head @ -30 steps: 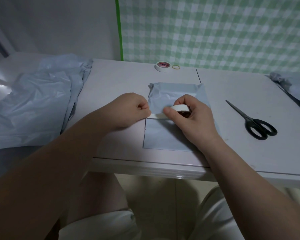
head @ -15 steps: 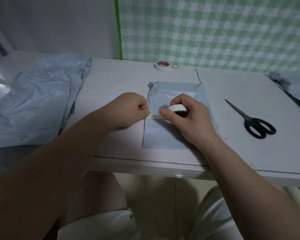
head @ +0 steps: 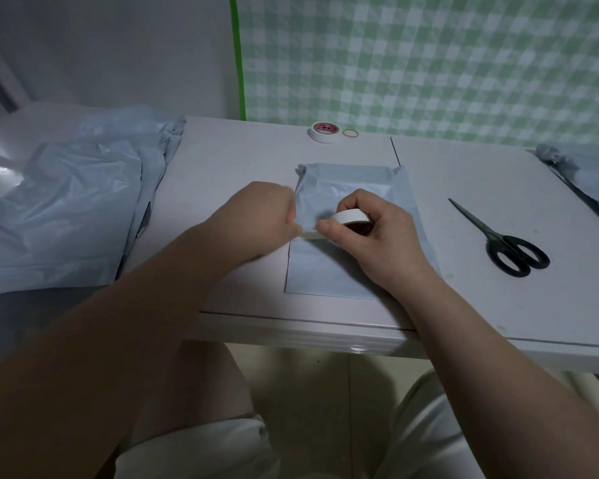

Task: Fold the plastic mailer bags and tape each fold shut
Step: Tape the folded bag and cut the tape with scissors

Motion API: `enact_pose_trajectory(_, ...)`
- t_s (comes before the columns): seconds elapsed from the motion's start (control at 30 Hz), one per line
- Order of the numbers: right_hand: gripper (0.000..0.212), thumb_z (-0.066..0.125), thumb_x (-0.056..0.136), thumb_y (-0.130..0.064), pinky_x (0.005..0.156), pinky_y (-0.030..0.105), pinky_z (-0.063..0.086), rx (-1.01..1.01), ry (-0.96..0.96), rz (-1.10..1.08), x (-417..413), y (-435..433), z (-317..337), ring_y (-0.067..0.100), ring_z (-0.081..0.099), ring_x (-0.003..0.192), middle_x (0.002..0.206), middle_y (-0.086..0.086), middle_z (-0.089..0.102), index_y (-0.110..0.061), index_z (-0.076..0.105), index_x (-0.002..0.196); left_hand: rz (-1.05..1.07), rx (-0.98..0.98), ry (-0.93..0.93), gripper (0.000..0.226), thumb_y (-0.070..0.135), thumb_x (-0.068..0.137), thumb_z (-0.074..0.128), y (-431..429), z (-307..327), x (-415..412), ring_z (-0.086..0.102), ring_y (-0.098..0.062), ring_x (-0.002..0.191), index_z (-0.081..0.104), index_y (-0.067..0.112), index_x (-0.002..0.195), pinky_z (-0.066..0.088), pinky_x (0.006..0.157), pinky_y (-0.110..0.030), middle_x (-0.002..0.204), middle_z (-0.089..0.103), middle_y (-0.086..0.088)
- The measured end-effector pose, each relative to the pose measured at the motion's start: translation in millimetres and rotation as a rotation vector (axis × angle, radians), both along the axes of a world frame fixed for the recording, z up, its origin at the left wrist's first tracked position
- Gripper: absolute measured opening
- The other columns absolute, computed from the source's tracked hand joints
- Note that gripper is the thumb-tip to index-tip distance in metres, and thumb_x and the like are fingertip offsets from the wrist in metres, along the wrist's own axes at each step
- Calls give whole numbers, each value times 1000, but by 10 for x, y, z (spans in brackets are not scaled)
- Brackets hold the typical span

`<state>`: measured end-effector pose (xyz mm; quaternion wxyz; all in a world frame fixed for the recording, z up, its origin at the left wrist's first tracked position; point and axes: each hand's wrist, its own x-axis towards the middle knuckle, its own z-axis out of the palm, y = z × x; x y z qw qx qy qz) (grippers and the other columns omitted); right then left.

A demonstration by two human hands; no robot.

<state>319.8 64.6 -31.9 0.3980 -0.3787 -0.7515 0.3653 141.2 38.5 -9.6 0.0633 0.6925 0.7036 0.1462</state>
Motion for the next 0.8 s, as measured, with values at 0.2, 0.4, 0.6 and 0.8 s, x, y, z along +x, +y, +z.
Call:
enact_pose_trajectory(0.2,23,77,76,-31,55,15,34,4,-23,-6,5,-5,16,2,45,56,58,-12,51,-19,58,71,117,108,-36,6,11,82,58,-63,-31,-11,54,-24,89,56,15,86,29,66,-26,86,59,-2)
enact_pose_trajectory(0.4,23,77,76,-30,55,15,35,14,-40,-17,-4,-4,22,3,45,55,58,-11,52,-18,58,71,13,318,14,31,15,80,43,-375,-200,284,62,-33,82,69,6,94,41,76,-35,87,67,-14)
enact_pose_trajectory(0.6,31,78,74,-34,53,12,34,41,-42,-25,-7,-36,32,2,45,53,56,-9,51,-15,55,69,-44,119,188,59,37,86,32,-587,-443,506,60,-34,113,60,-3,119,48,90,-50,121,63,-20)
enact_pose_trajectory(0.8,31,84,67,-23,63,23,43,-35,-132,40,104,74,54,10,52,64,72,-3,62,-14,57,79,-9,51,282,66,43,87,27,-623,-409,551,56,-30,120,59,0,123,44,93,-55,129,59,-18)
